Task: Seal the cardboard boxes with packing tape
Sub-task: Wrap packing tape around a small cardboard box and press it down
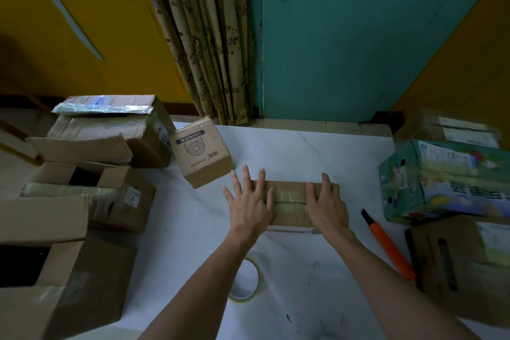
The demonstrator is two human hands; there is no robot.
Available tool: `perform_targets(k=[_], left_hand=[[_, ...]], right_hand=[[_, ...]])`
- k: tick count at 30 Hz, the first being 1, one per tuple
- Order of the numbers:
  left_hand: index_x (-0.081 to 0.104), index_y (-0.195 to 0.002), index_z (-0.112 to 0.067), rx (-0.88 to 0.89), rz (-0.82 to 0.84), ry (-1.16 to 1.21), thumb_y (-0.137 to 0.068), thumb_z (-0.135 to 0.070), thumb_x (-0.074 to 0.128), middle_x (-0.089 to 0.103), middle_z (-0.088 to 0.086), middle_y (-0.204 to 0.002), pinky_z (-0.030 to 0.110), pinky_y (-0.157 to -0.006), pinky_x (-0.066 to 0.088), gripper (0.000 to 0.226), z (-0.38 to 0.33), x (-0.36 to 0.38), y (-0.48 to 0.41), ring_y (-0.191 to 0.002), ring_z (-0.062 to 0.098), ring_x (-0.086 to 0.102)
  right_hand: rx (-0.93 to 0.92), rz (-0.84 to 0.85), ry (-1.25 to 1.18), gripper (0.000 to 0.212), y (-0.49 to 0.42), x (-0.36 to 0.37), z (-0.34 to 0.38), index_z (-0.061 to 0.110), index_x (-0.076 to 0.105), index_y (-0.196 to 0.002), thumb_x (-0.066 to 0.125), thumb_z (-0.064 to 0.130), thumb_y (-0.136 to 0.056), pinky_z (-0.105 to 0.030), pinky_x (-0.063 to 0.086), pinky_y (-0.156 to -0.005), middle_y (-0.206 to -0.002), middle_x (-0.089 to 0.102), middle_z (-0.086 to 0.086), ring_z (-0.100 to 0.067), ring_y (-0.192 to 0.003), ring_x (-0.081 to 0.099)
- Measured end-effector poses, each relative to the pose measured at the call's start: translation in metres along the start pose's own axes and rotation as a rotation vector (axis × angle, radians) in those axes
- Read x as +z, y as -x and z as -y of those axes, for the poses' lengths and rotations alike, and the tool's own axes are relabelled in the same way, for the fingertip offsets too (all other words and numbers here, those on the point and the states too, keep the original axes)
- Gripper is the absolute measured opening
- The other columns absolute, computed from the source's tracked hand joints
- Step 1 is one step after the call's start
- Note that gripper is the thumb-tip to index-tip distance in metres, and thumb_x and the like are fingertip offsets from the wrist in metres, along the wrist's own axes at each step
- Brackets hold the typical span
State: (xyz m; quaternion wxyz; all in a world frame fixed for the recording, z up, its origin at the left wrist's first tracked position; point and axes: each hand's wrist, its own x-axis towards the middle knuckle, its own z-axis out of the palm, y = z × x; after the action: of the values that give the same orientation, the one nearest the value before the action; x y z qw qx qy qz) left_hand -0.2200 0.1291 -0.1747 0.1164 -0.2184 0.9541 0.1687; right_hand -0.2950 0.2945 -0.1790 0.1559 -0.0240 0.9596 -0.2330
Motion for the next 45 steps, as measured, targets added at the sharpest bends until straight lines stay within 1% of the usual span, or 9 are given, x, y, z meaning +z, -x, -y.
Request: perform_targets(k=[19, 22, 24, 26, 30, 34, 38, 42, 45], left_hand=[[-0.003, -0.162, -0.032, 0.002, 0.027, 0.083, -0.106, -0.054, 0.016, -0.016, 0.006, -0.169, 0.061, -0.123, 0.008, 0.062, 0.007, 0.004, 0.002, -0.155, 0.039, -0.005], [0.0, -0.162, -0.034, 0.039, 0.007, 0.231, -0.106, -0.055, 0.017, -0.013, 0.003, -0.169, 0.057, -0.124, 0.01, 0.062, 0.014, 0.001, 0.001, -0.156, 0.033, -0.001], [0.01, -0.162, -0.032, -0.004, -0.109, 0.419, -0.105, -0.056, 0.018, 0.0, 0.003, -0.17, 0.051, -0.124, 0.017, 0.062, 0.028, 0.003, 0.011, -0.155, 0.027, 0.01], [0.022, -0.16, -0.026, -0.154, -0.211, 0.605, -0.106, -0.053, 0.027, 0.02, 0.005, -0.167, 0.043, -0.121, 0.026, 0.061, 0.052, 0.015, 0.03, -0.151, 0.024, 0.026], [0.039, -0.154, -0.025, -0.215, 0.01, 0.595, -0.099, -0.054, 0.052, 0.046, -0.006, -0.15, 0.036, -0.111, 0.042, 0.063, 0.11, 0.057, 0.085, -0.134, 0.015, 0.049], [0.062, -0.137, -0.019, -0.165, 0.22, 0.511, -0.084, -0.046, 0.067, 0.065, -0.002, -0.131, 0.025, -0.101, 0.047, 0.06, 0.13, 0.083, 0.104, -0.116, 0.014, 0.063], [0.078, -0.088, -0.017, -0.087, 0.21, 0.551, -0.072, -0.035, 0.051, 0.077, -0.004, -0.086, 0.032, -0.074, 0.055, 0.036, 0.128, 0.077, 0.099, -0.086, 0.006, 0.071], [0.063, -0.064, -0.013, -0.081, 0.23, 0.467, -0.08, -0.027, 0.06, 0.059, -0.006, -0.057, 0.029, -0.057, 0.045, 0.021, 0.126, 0.061, 0.091, -0.052, 0.002, 0.049], [0.056, -0.057, -0.013, -0.071, 0.211, 0.428, -0.08, -0.027, 0.067, 0.048, -0.004, -0.05, 0.024, -0.051, 0.034, 0.029, 0.118, 0.043, 0.081, -0.047, 0.007, 0.039]], right_hand=[[-0.012, -0.046, -0.011, 0.058, 0.0, 0.007, -0.004, 0.02, 0.029, -0.149, 0.026, 0.055, -0.102, -0.038, 0.048, -0.08, -0.139, 0.042, -0.016, -0.034, -0.109, 0.058], [-0.026, -0.025, -0.004, 0.064, -0.004, 0.006, -0.003, 0.018, 0.019, -0.153, 0.026, 0.055, -0.101, -0.046, 0.046, -0.094, -0.148, 0.035, -0.018, -0.035, -0.125, 0.046], [-0.025, -0.059, 0.032, 0.068, -0.002, 0.005, -0.003, 0.016, 0.014, -0.155, 0.026, 0.056, -0.1, -0.055, 0.032, -0.11, -0.157, 0.024, -0.016, -0.037, -0.14, 0.029], [-0.089, -0.213, 0.036, 0.062, 0.009, 0.002, -0.002, 0.012, 0.027, -0.151, 0.028, 0.05, -0.103, -0.059, 0.024, -0.115, -0.156, 0.028, -0.017, -0.037, -0.143, 0.024], [-0.549, -0.442, -0.246, 0.033, 0.071, 0.02, 0.017, 0.004, 0.064, -0.116, 0.043, 0.023, -0.098, -0.045, 0.051, -0.095, -0.119, 0.061, -0.011, -0.026, -0.114, 0.056], [-0.925, -0.015, -0.23, 0.015, 0.139, 0.076, 0.026, 0.015, 0.069, -0.098, 0.056, 0.015, -0.09, -0.025, 0.053, -0.08, -0.097, 0.063, 0.002, -0.016, -0.088, 0.062], [-0.817, 0.393, -0.067, 0.042, 0.161, 0.113, 0.026, 0.023, 0.06, -0.125, 0.057, 0.041, -0.087, -0.026, 0.049, -0.089, -0.126, 0.057, 0.002, -0.018, -0.113, 0.058], [-0.707, 0.509, 0.088, 0.076, 0.148, 0.11, 0.027, 0.018, 0.04, -0.144, 0.06, 0.056, -0.081, -0.027, 0.039, -0.1, -0.139, 0.049, 0.001, -0.017, -0.129, 0.045], [-0.688, 0.483, 0.161, 0.083, 0.142, 0.1, 0.031, 0.019, 0.031, -0.149, 0.064, 0.057, -0.083, -0.03, 0.041, -0.098, -0.138, 0.05, -0.001, -0.02, -0.126, 0.046]])
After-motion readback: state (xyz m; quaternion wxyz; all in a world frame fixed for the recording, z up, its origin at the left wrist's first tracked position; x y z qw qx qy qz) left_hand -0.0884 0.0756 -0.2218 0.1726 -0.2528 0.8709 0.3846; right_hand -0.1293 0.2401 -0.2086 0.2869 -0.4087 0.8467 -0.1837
